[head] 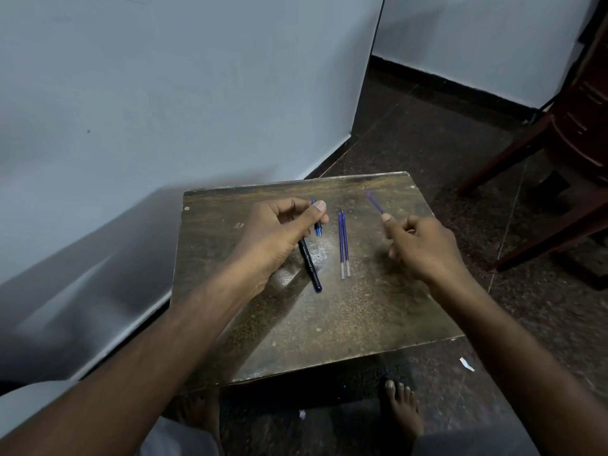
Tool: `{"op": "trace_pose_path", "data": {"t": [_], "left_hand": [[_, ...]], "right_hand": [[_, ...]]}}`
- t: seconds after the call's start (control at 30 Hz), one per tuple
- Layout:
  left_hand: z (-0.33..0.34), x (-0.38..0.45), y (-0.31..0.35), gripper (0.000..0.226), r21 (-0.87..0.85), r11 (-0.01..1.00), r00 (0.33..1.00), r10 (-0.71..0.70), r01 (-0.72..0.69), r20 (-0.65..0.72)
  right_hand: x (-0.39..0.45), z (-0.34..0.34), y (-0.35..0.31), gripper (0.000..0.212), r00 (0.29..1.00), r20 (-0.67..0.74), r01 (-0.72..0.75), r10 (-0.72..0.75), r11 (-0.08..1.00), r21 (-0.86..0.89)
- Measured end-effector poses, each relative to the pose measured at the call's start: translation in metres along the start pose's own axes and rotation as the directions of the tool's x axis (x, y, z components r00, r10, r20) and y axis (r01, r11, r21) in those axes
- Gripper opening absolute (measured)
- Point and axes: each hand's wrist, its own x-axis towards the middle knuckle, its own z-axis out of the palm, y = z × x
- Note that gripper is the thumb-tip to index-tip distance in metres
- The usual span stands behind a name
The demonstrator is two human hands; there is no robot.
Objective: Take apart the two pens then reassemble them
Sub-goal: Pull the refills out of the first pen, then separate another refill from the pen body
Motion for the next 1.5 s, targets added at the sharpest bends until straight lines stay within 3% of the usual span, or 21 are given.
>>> {"op": "trace_pose_path", "data": {"t": [0.07,0.2,0.4,0.53,0.97,1.13,1.3,1.5], "left_hand": [[0.000,0.000,-0.001,0.024,0.012,1.000,1.000,0.000,0.000,-0.001],[0.002,0.000,-0.002,0.024,0.021,1.000,1.000,-0.003,0.003,0.006],[0.004,-0.001,-0.003,0.023,0.045,0.999,1.000,-0.015,0.015,0.014],[0.005,-0.001,-0.005,0.023,0.054,0.998,1.000,-0.017,0.016,0.019],[0.004,0.003,-0.010,0.021,0.037,0.999,0.999,-0.036,0.034,0.033],[0.004,0.006,-0.013,0.019,0.028,0.999,0.999,-0.037,0.036,0.024],[0.004,0.007,-0.013,0.021,0.043,0.998,0.999,-0.049,0.048,0.021],[0.002,0.010,-0.016,0.023,0.050,0.998,0.999,-0.047,0.047,0.005]], "right_hand": [[0.009,-0.005,0.007,0.049,1.000,-0.013,0.018,-0.020,0.984,-0.176],[0.021,-0.008,0.019,0.037,0.999,-0.013,0.032,-0.040,0.929,-0.368],[0.020,-0.003,0.025,0.033,0.995,-0.041,0.065,-0.092,0.898,-0.435],[0.016,-0.005,0.019,0.045,0.998,-0.010,0.053,-0.067,0.865,-0.499],[-0.011,-0.036,0.006,0.042,0.982,0.156,0.009,0.103,0.808,-0.589],[-0.017,-0.026,0.003,0.026,0.998,0.055,0.054,-0.029,0.847,-0.528],[-0.012,0.003,-0.013,0.027,0.987,0.111,0.149,-0.112,0.893,-0.424],[-0.002,0.025,-0.015,0.034,0.988,0.102,0.146,-0.114,0.901,-0.410]]}}
